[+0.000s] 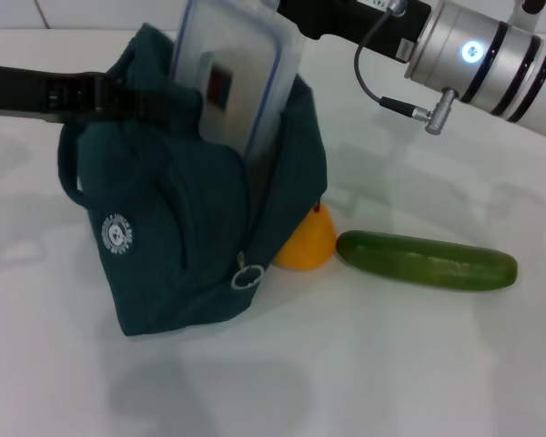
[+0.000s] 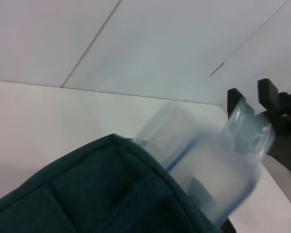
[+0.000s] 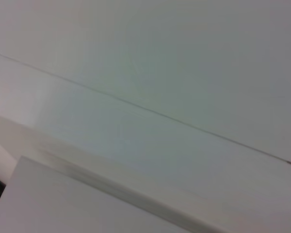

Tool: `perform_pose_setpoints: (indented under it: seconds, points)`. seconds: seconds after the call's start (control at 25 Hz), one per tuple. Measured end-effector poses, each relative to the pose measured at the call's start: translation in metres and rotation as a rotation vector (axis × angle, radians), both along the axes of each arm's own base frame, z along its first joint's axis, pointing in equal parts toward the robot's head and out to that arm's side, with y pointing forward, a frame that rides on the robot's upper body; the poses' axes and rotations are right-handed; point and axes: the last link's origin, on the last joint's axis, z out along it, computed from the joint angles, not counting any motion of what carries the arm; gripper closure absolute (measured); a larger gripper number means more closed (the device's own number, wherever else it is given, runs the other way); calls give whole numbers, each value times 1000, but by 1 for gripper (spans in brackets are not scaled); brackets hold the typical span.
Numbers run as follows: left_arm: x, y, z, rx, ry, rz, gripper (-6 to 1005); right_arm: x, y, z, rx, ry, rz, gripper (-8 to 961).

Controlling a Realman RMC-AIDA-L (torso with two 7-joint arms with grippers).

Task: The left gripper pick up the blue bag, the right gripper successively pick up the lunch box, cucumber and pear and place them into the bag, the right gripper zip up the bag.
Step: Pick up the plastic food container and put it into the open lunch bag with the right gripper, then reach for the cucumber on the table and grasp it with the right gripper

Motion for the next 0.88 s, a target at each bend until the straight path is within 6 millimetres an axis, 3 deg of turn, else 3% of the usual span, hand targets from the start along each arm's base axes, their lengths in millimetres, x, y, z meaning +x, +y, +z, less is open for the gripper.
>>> perform_pose_setpoints:
  seconds: [0.12, 0.32, 0.56, 0.72, 0.88]
  points:
    - [-2, 1, -1, 1, -4, 3, 950, -1, 0, -1, -3, -4, 1, 811]
    - [-2, 2, -3, -1, -6, -4, 950, -1, 0, -1, -5, -2, 2, 597]
    - [-6, 3, -1, 13, -6, 5, 950, 1, 1, 7, 24, 15, 20, 464]
    - [-11, 3, 0, 16, -22, 22, 950, 23, 3, 23, 105, -3, 34, 423]
    - [-16, 3, -2, 9, -27, 28, 949, 66, -1, 47, 230, -113, 59, 381]
